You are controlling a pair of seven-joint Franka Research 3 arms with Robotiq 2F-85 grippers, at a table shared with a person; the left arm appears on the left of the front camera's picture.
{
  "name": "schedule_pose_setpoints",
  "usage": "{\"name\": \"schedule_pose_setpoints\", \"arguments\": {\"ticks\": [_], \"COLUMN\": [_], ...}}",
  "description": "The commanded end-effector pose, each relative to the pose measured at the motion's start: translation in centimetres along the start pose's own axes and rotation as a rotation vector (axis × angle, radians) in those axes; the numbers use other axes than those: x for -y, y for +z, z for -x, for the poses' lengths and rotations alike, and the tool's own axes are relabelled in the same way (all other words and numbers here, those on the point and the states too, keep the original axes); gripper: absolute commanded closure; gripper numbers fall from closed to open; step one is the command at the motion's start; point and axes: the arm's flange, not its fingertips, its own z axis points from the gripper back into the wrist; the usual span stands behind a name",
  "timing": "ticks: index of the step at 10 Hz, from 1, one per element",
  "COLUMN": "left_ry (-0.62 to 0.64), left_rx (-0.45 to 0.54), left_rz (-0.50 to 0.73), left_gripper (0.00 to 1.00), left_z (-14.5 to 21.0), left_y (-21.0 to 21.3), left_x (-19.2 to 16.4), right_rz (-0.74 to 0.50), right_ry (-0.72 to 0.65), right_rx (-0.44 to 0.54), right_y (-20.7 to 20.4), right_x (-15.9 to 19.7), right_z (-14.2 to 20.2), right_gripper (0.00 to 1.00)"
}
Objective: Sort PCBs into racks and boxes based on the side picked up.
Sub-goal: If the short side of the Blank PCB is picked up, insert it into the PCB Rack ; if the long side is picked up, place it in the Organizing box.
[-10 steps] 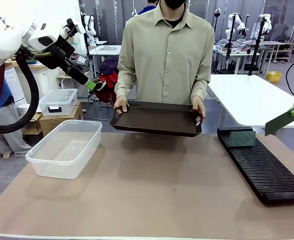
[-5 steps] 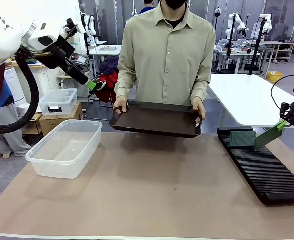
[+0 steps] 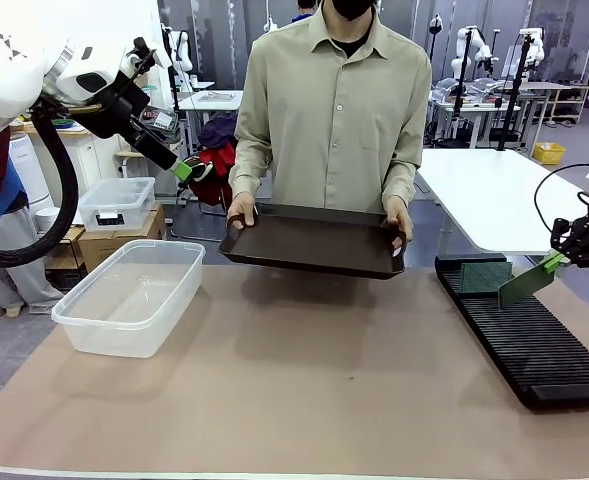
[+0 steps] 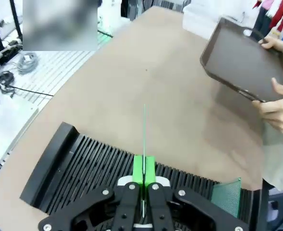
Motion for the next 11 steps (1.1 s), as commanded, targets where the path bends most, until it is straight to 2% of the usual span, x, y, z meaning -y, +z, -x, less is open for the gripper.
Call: {"name": "schedule_pose_setpoints", "arguments": {"ticks": [1,2,4,5,11], "left_ry": [0.007,0.007,0.007,0.007,0.007], "left_rx": [-0.002,-0.002,-0.002,-0.002,-0.002], "left_rz": [0.001,0.001,0.001,0.001,0.001], "left_gripper": [0.0,0.0,0.0,0.0,0.0], "left_z": [0.2,0.2,0.2,0.2,0.2], "left_y": [0.0,0.0,0.0,0.0,0.0], "left_x": [0.0,0.0,0.0,0.0,0.0], "right_rz": [0.015,0.015,-0.018,-0.018,-0.054], "right_ry": [0.01,0.01,-0.024,-0.018,-0.074], "right_rx": [-0.063,-0.063,0.023,0.036,0.043], "right_y": [0.4,0.4,0.1,-0.1,-1.4], "right_x": [0.4,0.4,0.0,-0.5,-2.4], "right_z": [-0.2,-0.2,0.8,1.1,3.8], "right_gripper": [0.98,0.98,0.98,0.98,0.98]}}
